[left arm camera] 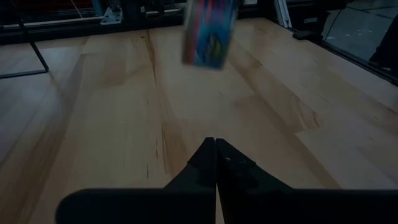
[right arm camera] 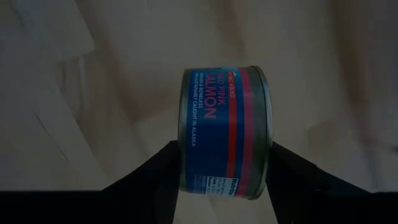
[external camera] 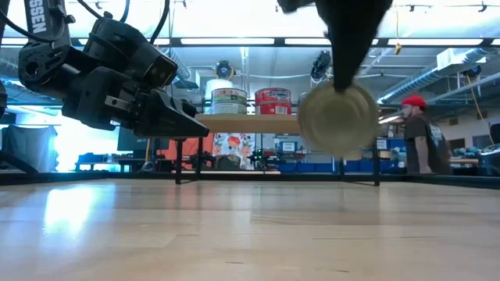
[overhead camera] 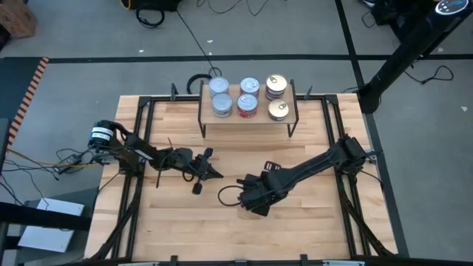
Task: Stack canned seafood by type on shelf
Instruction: Return to Home Position
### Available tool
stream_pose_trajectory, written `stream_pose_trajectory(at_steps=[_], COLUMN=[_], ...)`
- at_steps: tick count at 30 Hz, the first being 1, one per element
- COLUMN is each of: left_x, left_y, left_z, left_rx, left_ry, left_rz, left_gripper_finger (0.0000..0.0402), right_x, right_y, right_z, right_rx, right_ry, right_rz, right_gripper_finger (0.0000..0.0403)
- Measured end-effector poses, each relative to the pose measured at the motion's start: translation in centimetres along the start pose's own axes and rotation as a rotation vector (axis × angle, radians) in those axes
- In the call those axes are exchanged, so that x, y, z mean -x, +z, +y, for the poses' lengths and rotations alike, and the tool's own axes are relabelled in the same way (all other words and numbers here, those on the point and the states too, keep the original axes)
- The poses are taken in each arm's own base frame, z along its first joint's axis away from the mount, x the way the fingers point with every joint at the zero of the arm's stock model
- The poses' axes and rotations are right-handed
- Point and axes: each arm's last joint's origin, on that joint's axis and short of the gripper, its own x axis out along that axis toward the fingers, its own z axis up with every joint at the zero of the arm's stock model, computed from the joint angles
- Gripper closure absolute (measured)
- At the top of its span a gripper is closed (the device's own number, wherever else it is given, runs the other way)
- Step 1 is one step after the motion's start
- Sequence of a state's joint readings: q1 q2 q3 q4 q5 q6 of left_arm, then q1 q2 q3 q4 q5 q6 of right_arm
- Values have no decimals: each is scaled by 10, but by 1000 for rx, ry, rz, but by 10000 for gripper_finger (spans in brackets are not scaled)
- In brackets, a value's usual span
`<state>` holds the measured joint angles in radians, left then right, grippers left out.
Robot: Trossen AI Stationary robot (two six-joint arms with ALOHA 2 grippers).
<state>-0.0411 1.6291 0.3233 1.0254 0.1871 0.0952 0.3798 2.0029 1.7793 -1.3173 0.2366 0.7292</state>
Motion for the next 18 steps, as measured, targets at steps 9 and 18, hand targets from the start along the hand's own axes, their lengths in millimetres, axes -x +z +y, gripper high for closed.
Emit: stream_pose_trajectory(at_steps=[9, 18], left_x=[0, 0], left_y=[0, 0], left_z=[0, 0], left_rx=[0, -1], left_ry=[0, 0], left_rz=[-1, 1], left_gripper_finger=[398, 398], right_x=[57, 64], right_y=[5, 18], right_z=[-23, -42], right_rx=[114, 285], right_ry=[-264, -496], right_rz=[-183, -288], right_gripper_finger=[203, 203])
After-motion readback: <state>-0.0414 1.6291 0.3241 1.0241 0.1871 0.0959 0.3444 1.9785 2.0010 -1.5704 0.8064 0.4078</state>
